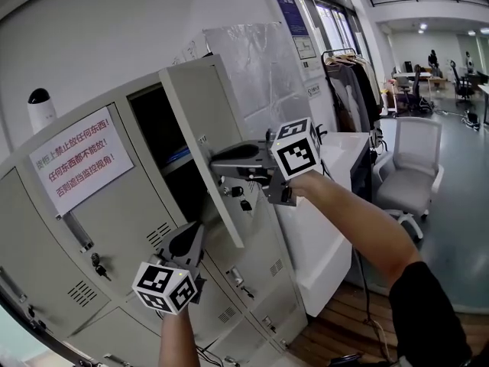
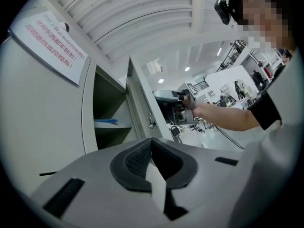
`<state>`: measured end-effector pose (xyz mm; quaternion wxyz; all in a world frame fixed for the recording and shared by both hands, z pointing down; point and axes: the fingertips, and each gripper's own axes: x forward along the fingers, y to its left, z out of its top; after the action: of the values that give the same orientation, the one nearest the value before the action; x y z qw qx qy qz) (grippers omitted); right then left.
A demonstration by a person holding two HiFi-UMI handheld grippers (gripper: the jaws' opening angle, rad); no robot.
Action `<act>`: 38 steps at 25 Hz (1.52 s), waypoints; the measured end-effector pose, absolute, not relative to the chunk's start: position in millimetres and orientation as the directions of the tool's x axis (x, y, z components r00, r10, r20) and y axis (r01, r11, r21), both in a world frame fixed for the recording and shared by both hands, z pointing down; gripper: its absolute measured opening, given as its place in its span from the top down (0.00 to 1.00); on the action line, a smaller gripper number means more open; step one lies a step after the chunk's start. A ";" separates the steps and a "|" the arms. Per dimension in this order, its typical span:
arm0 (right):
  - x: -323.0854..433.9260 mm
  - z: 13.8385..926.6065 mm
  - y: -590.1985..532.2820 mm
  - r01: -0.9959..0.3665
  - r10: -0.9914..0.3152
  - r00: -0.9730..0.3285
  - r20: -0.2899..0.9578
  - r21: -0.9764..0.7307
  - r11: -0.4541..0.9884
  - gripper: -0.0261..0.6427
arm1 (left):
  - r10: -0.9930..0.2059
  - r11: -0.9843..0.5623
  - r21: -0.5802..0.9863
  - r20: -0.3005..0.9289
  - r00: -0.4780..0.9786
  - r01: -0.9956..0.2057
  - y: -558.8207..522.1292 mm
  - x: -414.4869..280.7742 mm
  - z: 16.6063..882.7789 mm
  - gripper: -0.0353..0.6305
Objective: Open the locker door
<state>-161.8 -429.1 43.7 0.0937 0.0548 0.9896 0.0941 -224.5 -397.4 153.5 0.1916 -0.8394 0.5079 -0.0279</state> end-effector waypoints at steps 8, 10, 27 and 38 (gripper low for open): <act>-123.2 43.9 -426.1 0.164 0.200 -0.965 -0.172 0.204 0.965 0.86 | -0.858 -0.416 -0.356 -0.152 0.491 -0.837 -401.9 -195.7 152.0 0.92; -119.5 44.3 -427.6 0.186 0.221 -0.959 -0.175 0.197 0.963 0.86 | -0.859 -0.416 -0.357 -0.149 0.491 -0.836 -404.6 -195.4 153.3 0.92; -66.8 46.3 -440.7 0.326 0.363 -0.909 -0.205 0.192 0.926 0.86 | -0.872 -0.404 -0.345 -0.134 0.470 -0.847 -423.2 -181.9 165.8 0.93; -37.1 48.7 -451.9 0.400 0.442 -0.871 -0.217 0.211 0.892 0.86 | -0.876 -0.396 -0.355 -0.129 0.464 -0.847 -429.2 -166.8 170.6 0.92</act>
<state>-37.1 -451.9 48.7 0.1307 0.2183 0.9638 0.0801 -166.8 -429.2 170.6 0.1883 -0.8347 0.5160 -0.0393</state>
